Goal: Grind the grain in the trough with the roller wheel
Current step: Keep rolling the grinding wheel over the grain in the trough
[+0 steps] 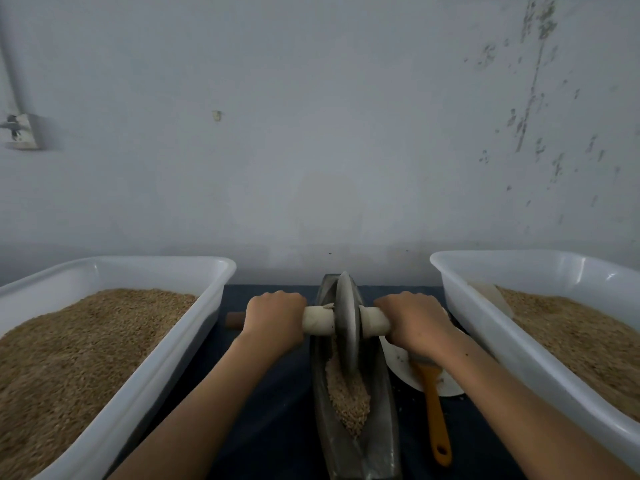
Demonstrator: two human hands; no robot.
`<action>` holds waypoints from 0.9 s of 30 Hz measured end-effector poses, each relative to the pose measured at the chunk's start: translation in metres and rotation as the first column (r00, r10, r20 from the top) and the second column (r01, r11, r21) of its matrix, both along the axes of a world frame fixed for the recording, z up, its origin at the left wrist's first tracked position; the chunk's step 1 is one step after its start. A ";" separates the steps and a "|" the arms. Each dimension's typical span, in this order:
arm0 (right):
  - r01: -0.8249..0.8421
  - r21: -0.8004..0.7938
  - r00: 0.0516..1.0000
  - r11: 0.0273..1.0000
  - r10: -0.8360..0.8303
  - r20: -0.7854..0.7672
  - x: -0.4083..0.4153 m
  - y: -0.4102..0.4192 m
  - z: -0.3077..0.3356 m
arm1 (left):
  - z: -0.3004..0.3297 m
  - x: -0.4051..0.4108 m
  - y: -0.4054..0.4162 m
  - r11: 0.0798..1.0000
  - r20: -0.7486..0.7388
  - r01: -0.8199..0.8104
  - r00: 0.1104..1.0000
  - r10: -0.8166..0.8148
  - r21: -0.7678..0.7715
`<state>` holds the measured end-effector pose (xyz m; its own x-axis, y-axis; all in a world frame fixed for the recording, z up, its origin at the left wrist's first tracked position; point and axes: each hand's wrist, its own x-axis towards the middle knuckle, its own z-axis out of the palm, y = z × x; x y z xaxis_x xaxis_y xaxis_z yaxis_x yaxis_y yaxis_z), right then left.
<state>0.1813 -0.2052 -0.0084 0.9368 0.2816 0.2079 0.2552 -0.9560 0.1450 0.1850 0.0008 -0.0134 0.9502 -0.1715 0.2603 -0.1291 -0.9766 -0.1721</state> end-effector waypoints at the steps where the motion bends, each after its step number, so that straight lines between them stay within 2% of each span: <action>1: 0.012 0.018 0.999 1.000 -0.013 0.043 0.000 0.001 -0.002 | -0.002 0.000 0.000 1.000 0.058 0.011 0.998 -0.010 -0.017; 3: 0.027 0.040 0.997 0.999 -0.030 0.076 0.000 0.002 -0.005 | -0.005 0.000 0.001 0.998 0.125 0.043 0.991 -0.038 -0.037; 5: 0.018 0.022 0.998 1.000 -0.020 0.055 -0.002 0.001 -0.003 | -0.005 0.001 0.003 0.998 0.100 0.062 0.993 -0.059 -0.023; 8: -0.014 -0.060 0.998 0.998 0.010 -0.067 -0.006 -0.001 0.006 | 0.003 0.001 0.007 0.998 -0.128 0.065 0.990 -0.066 -0.008; 11: -0.039 -0.093 0.968 0.995 0.015 -0.252 -0.011 -0.001 0.017 | 0.012 -0.001 0.010 0.996 -0.406 0.048 0.911 -0.074 -0.074; 13: -0.037 -0.096 0.946 0.995 0.004 -0.324 -0.012 -0.001 0.020 | 0.013 -0.002 0.011 0.991 -0.502 0.050 0.858 -0.105 -0.121; 14: -0.034 -0.096 0.944 0.995 0.000 -0.330 -0.012 0.000 0.020 | 0.013 -0.002 0.011 0.991 -0.504 0.048 0.858 -0.105 -0.123; 16: -0.022 -0.088 0.960 0.996 -0.003 -0.282 -0.010 0.000 0.017 | 0.013 -0.003 0.009 0.996 -0.413 0.045 0.908 -0.075 -0.083; 19: 0.005 -0.048 0.995 0.999 -0.009 -0.096 -0.005 0.000 0.007 | 0.004 0.002 0.004 0.999 -0.133 0.031 0.991 -0.032 -0.007; 22: 0.029 0.036 0.995 0.999 -0.032 0.097 -0.001 0.002 -0.006 | -0.006 0.003 0.001 0.999 0.119 0.043 0.992 -0.040 -0.022; 25: 0.025 0.048 0.994 0.999 -0.030 0.108 0.000 0.001 -0.007 | -0.009 0.003 0.003 0.996 0.175 0.081 0.982 -0.075 -0.027; 27: 0.010 -0.010 1.000 1.000 -0.010 0.017 -0.002 0.000 0.000 | -0.005 0.003 0.006 0.996 0.077 0.092 0.993 -0.091 -0.008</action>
